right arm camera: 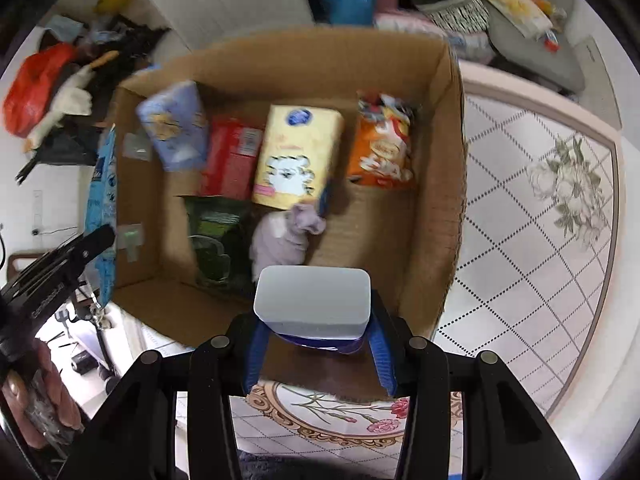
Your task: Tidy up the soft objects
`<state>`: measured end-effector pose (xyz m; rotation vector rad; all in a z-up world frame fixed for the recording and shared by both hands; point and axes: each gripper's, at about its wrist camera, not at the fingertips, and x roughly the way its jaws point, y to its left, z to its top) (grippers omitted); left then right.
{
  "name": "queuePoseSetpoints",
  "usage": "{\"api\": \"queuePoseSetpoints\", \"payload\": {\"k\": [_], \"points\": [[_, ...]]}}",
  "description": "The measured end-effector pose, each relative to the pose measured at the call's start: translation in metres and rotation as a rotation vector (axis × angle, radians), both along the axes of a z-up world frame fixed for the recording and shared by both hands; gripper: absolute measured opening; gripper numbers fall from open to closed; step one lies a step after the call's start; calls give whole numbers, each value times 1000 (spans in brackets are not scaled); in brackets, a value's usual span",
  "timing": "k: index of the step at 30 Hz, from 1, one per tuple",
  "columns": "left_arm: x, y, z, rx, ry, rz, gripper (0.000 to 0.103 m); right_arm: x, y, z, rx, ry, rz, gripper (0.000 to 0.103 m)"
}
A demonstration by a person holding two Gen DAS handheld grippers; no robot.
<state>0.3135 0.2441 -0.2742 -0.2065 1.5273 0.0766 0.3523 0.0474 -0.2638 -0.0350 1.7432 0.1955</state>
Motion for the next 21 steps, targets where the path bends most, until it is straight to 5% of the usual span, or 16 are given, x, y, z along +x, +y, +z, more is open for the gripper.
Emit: {"api": "queuePoseSetpoints", "payload": {"k": [5, 9, 11, 16, 21], "points": [[7, -6, -19, 45, 72, -18, 23, 10, 0, -32, -101, 50, 1, 50], [6, -9, -18, 41, 63, -14, 35, 17, -5, -34, -83, 38, -53, 79], [5, -11, -15, 41, 49, -15, 43, 16, -6, -28, -82, 19, -50, 79], [-4, -15, 2, 75, -20, -7, 81, 9, -3, -16, -108, -51, -19, 79], [-19, -21, 20, 134, -87, -12, 99, -10, 6, -1, -145, -146, 23, 86]]}}
